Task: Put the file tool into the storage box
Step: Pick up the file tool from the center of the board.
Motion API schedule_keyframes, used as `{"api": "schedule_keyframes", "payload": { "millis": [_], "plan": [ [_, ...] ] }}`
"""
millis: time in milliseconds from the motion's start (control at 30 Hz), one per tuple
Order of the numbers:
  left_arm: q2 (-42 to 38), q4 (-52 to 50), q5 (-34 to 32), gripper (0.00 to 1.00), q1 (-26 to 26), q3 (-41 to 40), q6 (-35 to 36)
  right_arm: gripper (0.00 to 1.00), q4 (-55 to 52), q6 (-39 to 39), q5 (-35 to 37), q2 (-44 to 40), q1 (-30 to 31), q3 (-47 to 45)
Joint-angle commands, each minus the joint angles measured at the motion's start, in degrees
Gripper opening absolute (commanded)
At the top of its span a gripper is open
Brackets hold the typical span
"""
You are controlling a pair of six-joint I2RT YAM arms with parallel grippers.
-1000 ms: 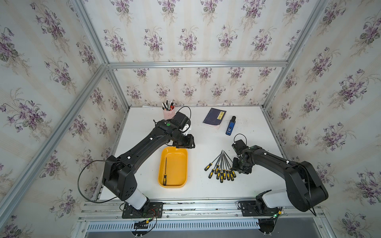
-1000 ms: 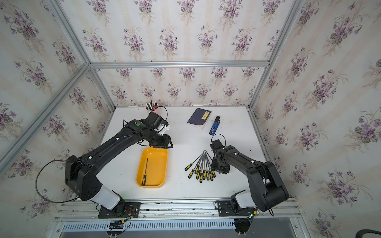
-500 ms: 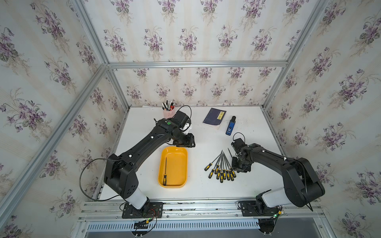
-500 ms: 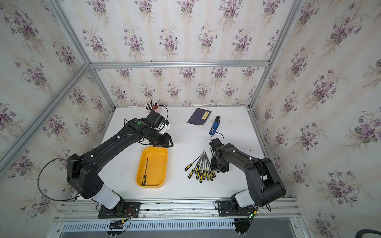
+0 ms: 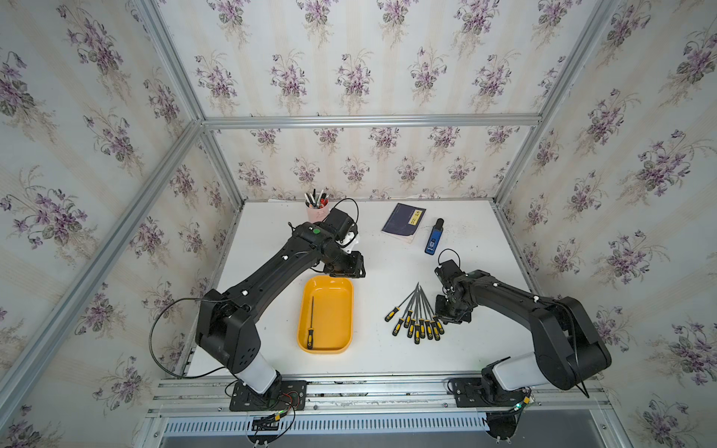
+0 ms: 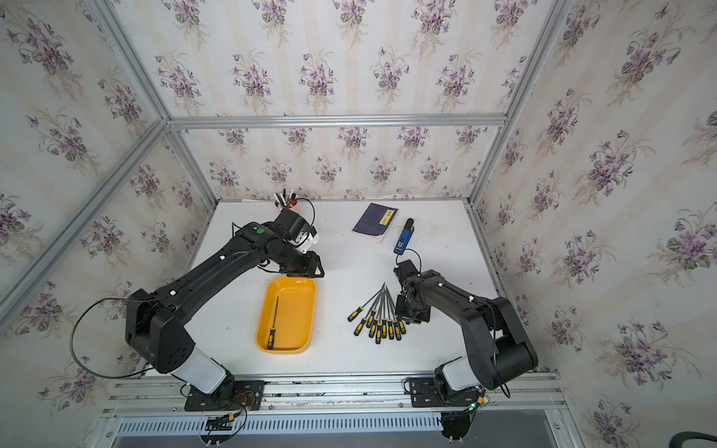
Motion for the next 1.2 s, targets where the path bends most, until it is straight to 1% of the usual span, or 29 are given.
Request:
{"api": "schedule_keyframes", "payload": {
  "millis": [0,167,267,400,500,567,600,633,667,700,733,767,833,1167],
  "plan": [
    [-0.3,0.8,2.8,0.53,0.6,1.0,-0.5,0.08,3.9,0.0,0.3,-2.4,0.1,0.7],
    [0.0,3.5,10.0,0.53,1.7,3.7,-3.6,0.05,3.2,0.1,-3.3,-12.4,0.2,3.6],
    [-0.2,6.8,14.8,0.53,2.1,4.5,-6.7,0.04,3.2,0.0,-5.7,-18.6,0.4,5.0],
    [-0.4,14.3,20.7,0.54,2.3,4.4,-12.3,0.04,6.5,1.0,-14.2,-25.1,0.5,5.3],
    [-0.3,21.3,23.8,0.54,2.3,3.6,-17.3,0.03,12.3,4.5,-20.7,-29.2,1.0,3.5],
    [0.2,24.5,24.3,0.54,2.3,3.5,-19.7,0.03,15.8,6.9,-23.1,-30.9,2.2,2.4],
    [0.4,26.7,24.8,0.54,2.2,3.4,-21.0,0.02,16.8,7.8,-23.3,-31.3,3.4,2.1],
    [0.5,28.3,25.2,0.59,2.2,3.4,-22.1,0.02,17.3,8.2,-23.0,-31.3,4.5,2.2],
    [0.8,29.7,25.6,0.6,2.0,3.7,-23.1,0.02,17.4,8.5,-22.3,-31.1,5.8,2.5],
    [1.2,29.9,25.6,0.61,1.9,4.4,-23.4,0.02,17.2,8.8,-21.5,-30.6,7.1,2.7],
    [1.8,29.3,25.7,0.61,1.6,5.4,-23.2,0.02,17.2,9.0,-21.1,-30.2,7.5,2.9],
    [2.6,28.0,25.8,0.61,1.3,6.6,-22.5,0.02,17.5,9.2,-20.8,-29.7,10.0,3.1],
    [3.8,26.7,25.8,0.61,0.6,7.8,-21.6,0.02,18.3,9.6,-20.5,-28.8,11.7,3.4],
    [6.6,27.7,25.1,0.61,-1.2,6.9,-20.9,0.02,21.5,11.2,-21.4,-25.3,14.2,4.2]
  ]
}}
